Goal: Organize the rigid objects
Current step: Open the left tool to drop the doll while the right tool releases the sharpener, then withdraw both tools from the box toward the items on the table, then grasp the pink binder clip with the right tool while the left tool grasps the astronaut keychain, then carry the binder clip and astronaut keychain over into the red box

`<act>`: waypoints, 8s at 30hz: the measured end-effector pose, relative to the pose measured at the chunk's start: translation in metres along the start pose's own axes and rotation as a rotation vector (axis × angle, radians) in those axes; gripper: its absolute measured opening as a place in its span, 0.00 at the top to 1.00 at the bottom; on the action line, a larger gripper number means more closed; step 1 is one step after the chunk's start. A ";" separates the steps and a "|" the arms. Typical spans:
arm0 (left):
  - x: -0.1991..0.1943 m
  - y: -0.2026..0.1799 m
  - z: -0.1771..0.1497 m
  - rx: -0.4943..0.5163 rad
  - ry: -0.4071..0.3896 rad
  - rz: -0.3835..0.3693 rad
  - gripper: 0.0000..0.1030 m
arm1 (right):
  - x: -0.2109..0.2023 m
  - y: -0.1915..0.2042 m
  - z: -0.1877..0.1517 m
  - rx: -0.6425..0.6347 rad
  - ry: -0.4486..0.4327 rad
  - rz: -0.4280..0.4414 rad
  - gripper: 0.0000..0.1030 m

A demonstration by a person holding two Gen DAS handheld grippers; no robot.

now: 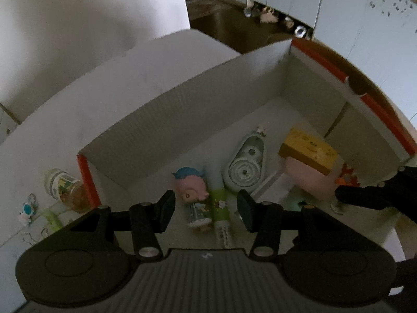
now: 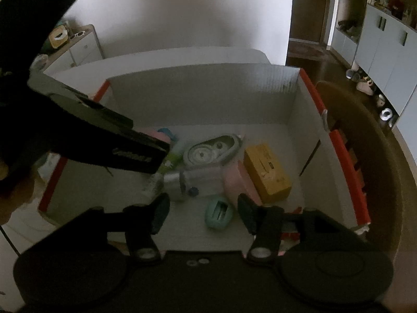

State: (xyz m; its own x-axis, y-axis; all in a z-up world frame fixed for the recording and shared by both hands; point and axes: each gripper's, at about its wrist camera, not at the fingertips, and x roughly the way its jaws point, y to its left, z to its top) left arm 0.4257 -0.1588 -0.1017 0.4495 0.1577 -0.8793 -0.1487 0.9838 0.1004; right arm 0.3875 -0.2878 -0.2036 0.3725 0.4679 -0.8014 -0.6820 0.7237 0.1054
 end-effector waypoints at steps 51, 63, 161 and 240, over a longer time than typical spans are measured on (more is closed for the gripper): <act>-0.138 0.166 -0.148 -0.086 -0.349 -0.144 0.20 | -0.089 0.177 -0.021 0.133 -0.274 -0.029 0.01; -0.134 0.236 -0.173 -0.166 -0.370 -0.126 0.20 | -0.065 0.234 -0.013 0.087 -0.237 0.005 0.01; 0.034 0.311 -0.154 -0.243 -0.228 -0.019 0.61 | 0.080 0.282 0.006 -0.159 -0.082 0.142 0.51; -0.017 0.019 0.018 -0.034 -0.247 -0.197 0.62 | -0.014 0.019 -0.008 -0.047 -0.088 0.082 0.51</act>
State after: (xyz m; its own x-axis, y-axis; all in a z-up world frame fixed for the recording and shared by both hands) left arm 0.4316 -0.1414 -0.0766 0.6723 -0.0156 -0.7402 -0.0649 0.9947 -0.0799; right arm 0.3643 -0.2845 -0.1946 0.3665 0.5685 -0.7365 -0.7404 0.6576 0.1391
